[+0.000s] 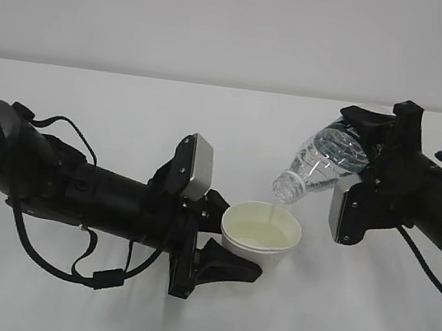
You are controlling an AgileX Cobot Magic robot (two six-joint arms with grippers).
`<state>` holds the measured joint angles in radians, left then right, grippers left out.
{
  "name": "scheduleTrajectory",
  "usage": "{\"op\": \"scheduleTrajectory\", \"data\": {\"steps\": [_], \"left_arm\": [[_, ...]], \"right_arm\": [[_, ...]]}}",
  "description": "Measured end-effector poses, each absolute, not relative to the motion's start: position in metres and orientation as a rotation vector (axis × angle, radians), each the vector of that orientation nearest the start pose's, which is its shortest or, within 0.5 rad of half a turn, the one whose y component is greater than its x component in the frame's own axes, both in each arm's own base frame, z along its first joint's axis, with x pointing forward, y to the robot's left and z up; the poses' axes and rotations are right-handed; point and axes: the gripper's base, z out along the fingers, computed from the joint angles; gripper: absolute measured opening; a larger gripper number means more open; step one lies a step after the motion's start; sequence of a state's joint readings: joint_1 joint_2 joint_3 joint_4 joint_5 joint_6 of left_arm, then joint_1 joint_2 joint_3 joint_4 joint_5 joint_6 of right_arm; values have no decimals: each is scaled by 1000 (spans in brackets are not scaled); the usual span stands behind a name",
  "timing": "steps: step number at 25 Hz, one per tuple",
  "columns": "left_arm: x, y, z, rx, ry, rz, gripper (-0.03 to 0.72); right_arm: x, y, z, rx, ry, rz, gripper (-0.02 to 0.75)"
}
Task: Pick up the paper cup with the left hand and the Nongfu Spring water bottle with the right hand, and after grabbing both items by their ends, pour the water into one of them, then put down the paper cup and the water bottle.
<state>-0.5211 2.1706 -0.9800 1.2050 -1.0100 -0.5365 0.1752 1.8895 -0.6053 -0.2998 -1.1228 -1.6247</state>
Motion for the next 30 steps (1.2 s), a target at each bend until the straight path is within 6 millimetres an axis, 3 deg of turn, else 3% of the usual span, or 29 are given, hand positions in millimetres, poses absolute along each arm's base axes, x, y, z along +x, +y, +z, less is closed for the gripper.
{"op": "scheduleTrajectory", "data": {"steps": [30], "left_arm": [[285, -247, 89, 1368, 1550, -1039, 435]], "right_arm": [[315, 81, 145, -1556, 809, -962, 396]]}}
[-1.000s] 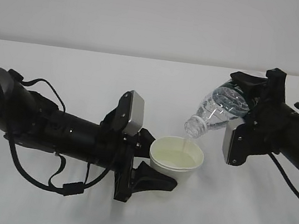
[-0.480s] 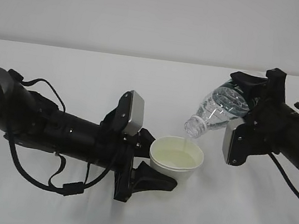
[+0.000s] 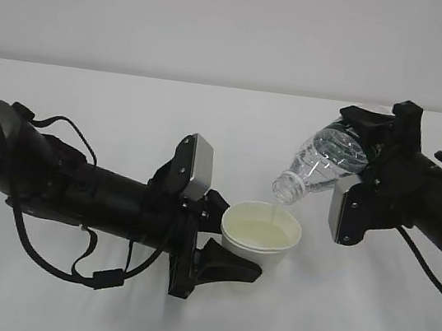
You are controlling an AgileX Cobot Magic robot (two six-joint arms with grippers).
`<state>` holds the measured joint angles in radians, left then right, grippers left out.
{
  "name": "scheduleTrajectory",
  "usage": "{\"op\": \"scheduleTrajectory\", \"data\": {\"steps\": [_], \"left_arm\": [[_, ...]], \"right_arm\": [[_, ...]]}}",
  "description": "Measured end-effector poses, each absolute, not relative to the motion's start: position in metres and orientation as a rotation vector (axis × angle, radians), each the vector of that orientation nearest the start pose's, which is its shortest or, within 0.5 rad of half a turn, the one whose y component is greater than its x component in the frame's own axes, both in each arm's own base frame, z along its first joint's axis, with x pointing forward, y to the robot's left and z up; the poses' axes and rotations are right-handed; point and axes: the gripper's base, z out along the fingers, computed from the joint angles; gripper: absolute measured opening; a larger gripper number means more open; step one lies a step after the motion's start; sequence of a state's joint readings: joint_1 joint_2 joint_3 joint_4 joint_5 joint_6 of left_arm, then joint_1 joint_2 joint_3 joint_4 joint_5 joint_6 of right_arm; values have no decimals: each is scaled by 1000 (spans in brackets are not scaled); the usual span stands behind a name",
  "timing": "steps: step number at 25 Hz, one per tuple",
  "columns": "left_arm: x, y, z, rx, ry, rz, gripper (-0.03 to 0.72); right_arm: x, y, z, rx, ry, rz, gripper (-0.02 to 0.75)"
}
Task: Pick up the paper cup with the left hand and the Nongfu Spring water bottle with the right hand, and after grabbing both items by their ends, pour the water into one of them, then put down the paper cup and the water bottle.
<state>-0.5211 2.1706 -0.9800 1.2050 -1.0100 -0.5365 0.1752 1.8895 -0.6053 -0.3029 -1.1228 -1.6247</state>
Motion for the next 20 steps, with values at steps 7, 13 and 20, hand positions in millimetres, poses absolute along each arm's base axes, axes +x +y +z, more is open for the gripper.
{"op": "scheduleTrajectory", "data": {"steps": [7, 13, 20], "left_arm": [[285, -247, 89, 1368, 1550, -1039, 431], [285, -247, 89, 1368, 1550, -1039, 430], [285, -247, 89, 1368, 1550, -1038, 430]], "right_arm": [[315, 81, 145, -1558, 806, -963, 396], [315, 81, 145, -1562, 802, -967, 396], [315, 81, 145, -1565, 797, -972, 396]]}}
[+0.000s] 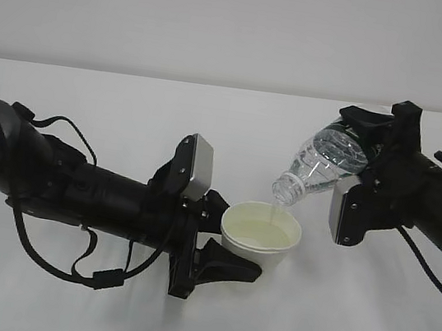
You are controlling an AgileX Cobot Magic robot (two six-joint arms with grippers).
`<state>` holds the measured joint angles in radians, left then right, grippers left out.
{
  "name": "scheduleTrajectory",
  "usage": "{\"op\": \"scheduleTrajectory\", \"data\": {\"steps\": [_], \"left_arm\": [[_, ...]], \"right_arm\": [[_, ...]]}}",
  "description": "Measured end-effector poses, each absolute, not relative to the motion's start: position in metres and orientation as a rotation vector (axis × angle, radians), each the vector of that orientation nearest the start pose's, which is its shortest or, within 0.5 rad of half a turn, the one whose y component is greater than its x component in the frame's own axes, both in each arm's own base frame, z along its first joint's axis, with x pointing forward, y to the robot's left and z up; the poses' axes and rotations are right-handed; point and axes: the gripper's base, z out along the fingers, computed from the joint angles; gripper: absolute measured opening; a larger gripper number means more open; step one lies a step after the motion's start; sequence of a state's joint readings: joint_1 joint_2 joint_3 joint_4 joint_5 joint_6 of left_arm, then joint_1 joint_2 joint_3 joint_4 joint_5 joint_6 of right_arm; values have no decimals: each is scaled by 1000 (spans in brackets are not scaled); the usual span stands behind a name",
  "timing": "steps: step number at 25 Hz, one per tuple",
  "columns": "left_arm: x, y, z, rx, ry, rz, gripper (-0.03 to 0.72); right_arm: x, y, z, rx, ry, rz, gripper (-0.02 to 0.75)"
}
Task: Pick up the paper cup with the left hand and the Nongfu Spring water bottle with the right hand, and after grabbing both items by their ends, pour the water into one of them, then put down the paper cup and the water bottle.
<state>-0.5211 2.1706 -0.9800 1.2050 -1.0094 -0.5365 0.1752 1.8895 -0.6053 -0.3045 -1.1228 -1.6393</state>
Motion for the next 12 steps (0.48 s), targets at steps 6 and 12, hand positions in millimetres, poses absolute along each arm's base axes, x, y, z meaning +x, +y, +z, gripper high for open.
{"op": "scheduleTrajectory", "data": {"steps": [6, 12], "left_arm": [[285, -247, 89, 1370, 1550, -1038, 429], [285, -247, 89, 1370, 1550, -1038, 429]], "right_arm": [[315, 81, 145, -1566, 796, -973, 396], [316, 81, 146, -1562, 793, -976, 396]]}}
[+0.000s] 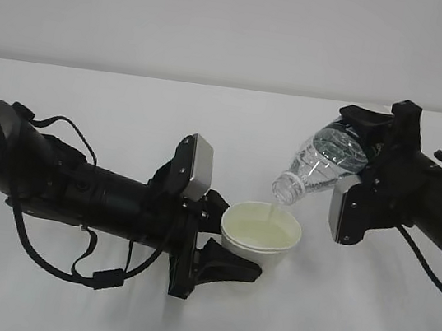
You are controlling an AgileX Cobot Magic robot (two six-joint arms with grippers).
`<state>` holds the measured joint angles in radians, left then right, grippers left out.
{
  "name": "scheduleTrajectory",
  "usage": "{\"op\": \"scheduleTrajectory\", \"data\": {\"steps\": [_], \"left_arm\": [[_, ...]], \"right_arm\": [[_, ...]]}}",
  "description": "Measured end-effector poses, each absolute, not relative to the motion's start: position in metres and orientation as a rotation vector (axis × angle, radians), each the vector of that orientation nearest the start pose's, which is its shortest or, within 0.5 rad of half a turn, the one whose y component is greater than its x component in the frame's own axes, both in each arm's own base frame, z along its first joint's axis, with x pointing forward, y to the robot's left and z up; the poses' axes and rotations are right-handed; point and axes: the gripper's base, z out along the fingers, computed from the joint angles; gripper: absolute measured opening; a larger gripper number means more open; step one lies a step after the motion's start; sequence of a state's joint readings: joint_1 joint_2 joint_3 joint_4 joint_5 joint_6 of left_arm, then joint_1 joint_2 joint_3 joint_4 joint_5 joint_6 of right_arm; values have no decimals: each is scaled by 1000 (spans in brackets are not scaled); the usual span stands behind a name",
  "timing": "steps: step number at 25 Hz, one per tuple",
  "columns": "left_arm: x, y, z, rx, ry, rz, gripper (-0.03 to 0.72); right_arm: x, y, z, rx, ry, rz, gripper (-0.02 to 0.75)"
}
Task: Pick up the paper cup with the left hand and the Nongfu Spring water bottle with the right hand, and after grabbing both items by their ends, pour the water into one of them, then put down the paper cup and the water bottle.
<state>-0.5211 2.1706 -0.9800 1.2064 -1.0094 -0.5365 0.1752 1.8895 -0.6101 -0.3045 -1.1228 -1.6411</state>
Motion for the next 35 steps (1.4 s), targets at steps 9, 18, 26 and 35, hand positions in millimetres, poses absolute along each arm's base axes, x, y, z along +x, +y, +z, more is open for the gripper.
{"op": "scheduleTrajectory", "data": {"steps": [9, 18, 26, 35], "left_arm": [[285, -247, 89, 1367, 1551, -1038, 429], [287, -247, 91, 1331, 1552, -1045, 429], [287, -248, 92, 1321, 1540, -1051, 429], [287, -248, 93, 1321, 1538, -1048, 428]], "right_arm": [[315, 83, 146, -1546, 808, -926, 396], [314, 85, 146, -1517, 840, -850, 396], [314, 85, 146, -1400, 982, -699, 396], [315, 84, 146, -1207, 1171, -481, 396]]}}
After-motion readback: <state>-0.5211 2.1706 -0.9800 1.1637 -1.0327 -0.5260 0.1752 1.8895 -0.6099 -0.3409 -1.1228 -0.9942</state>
